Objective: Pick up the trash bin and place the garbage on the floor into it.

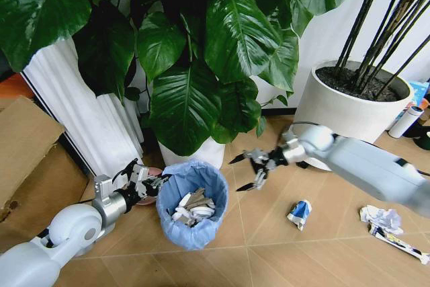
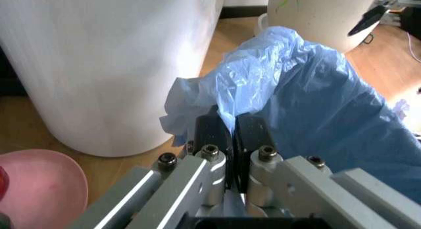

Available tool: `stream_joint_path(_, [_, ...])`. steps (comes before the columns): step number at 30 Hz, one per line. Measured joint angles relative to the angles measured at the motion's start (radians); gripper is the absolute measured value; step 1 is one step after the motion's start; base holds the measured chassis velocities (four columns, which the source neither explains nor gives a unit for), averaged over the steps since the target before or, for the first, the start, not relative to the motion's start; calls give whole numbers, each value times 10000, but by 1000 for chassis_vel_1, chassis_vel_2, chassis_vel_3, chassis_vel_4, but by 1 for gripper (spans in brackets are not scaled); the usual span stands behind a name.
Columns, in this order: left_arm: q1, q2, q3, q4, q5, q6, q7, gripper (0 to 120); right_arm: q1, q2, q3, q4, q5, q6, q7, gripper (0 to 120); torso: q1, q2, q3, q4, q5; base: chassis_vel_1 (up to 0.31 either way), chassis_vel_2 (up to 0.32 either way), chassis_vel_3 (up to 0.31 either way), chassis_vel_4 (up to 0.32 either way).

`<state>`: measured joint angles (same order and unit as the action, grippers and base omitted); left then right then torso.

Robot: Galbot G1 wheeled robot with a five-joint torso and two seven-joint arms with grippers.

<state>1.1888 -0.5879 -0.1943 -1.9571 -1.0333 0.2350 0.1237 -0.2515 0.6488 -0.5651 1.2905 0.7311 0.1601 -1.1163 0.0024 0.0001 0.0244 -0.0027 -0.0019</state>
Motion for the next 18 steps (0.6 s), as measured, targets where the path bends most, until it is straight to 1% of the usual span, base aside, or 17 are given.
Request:
stream_joint_path(1, [0,0,0,0,0,0,0,0,0,0,0,0,0,0,0,100,0,0,0,0,0,0,0,0,0])
stream_joint_path(3, [14,16,-45,-2,5,1,-12,0,-1232,-559,1107,46,14,-37,376,100,-1,1,-2,3,2,0,0,0,0])
stream_joint_path(4, [22,15,-68,-8,6,2,-18,0,-2012,-838,1772,76,-14,-52,663,100,0,0,0,-2,6,0,0,0,0])
stream_joint_path(5, [25,11,-81,-14,6,3,-22,0,-2538,-1026,2270,135,-23,-56,877,100,0,0,0,-1,15,0,0,0,0])
stream_joint_path(6, [25,11,-81,-14,6,3,-22,0,-2538,-1026,2270,135,-23,-56,877,100,0,0,0,-1,15,0,0,0,0])
stream_joint_path(7, [26,0,-109,-23,6,3,-25,0,-3363,-1313,3076,266,-43,-57,1335,100,0,0,-1,-3,16,0,0,0,0])
stream_joint_path(8, [29,-7,-120,-26,7,3,-26,0,-3877,-1495,3584,359,-50,-57,1691,100,-1,1,-3,-3,0,0,0,0,0])
stream_joint_path(9, [34,-20,-122,-26,12,4,-27,0,-4716,-1691,4322,490,-48,-42,2250,100,-1,1,-2,-3,-10,0,0,0,0])
stream_joint_path(11, [35,-38,-122,-27,17,5,-28,0,-6110,-1773,5587,621,-29,-22,3045,100,-1,1,-2,-3,1,0,0,0,0])
stream_joint_path(12, [35,-38,-122,-27,17,5,-28,0,-6110,-1773,5587,621,-29,-22,3045,100,-1,1,-2,-3,1,0,0,0,0])
stream_joint_path(13, [26,-46,-115,-25,17,5,-34,0,-7098,-1756,6468,737,56,-24,3689,100,-1,0,-2,-1,16,0,0,0,0])
stream_joint_path(14, [22,-50,-102,-19,16,7,-42,0,-7610,-1735,6941,831,182,-46,4124,100,-1,0,-2,-2,10,0,0,0,0])
stream_joint_path(15, [19,-55,-85,-19,15,12,-51,0,-8325,-1684,7577,971,382,-96,4768,100,-1,1,-2,1,-4,0,0,0,0])
stream_joint_path(16, [19,-55,-85,-19,15,12,-51,0,-8325,-1684,7577,971,382,-96,4768,100,-1,1,-2,1,-4,0,0,0,0])
stream_joint_path(17, [19,-55,-81,-21,3,16,-69,0,-9044,-1538,8139,1088,522,-179,5414,100,-1,1,-3,0,-12,0,0,0,0])
stream_joint_path(18, [23,-54,-81,-28,-12,20,-82,0,-9419,-1414,8369,1125,576,-228,5791,100,-1,0,-2,1,0,0,0,0,0])
